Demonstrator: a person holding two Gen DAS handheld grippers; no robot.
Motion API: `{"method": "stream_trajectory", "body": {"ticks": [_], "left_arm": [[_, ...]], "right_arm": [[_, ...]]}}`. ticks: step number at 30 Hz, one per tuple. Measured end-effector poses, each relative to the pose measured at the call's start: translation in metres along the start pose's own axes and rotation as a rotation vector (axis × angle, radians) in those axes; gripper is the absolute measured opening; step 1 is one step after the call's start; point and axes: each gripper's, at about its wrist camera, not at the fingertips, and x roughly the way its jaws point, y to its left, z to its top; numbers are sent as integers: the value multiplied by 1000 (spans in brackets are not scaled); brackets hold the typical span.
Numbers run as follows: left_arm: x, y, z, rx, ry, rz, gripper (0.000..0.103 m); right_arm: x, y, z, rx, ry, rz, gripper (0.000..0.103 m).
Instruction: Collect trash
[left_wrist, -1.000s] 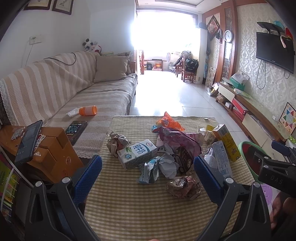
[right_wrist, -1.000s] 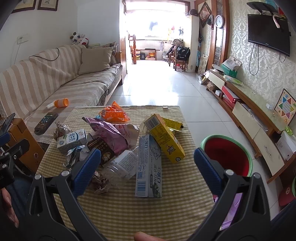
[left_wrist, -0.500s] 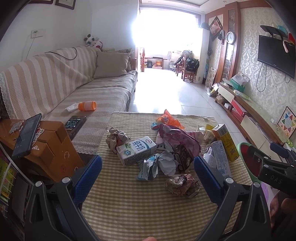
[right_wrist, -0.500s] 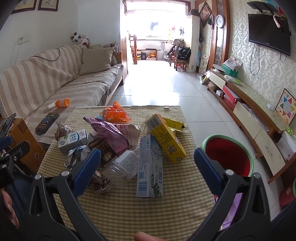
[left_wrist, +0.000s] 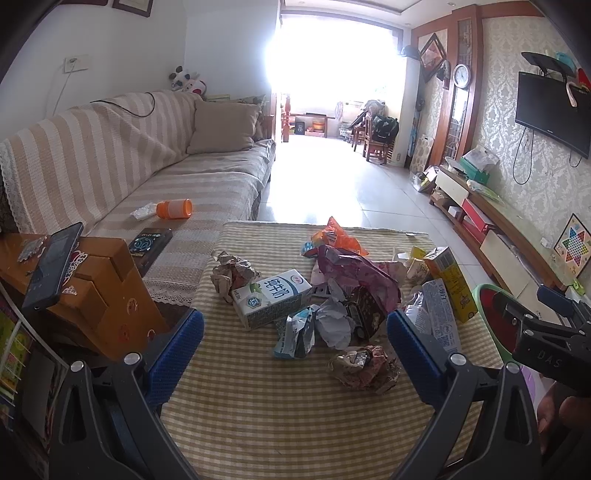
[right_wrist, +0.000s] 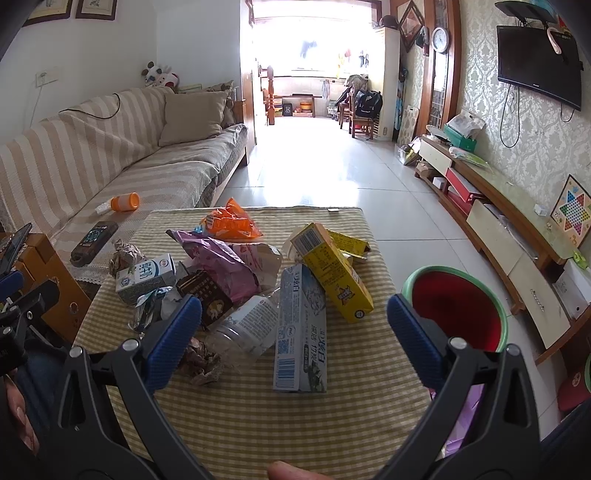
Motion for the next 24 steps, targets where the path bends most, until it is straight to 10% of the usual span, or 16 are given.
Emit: {"method": "stream_trajectory", "body": {"ticks": [24], "left_arm": [[-3,-2,-1,3,-6,-9,95]], "right_arm": [[2,0,-1,-4,3,-4,99]]}}
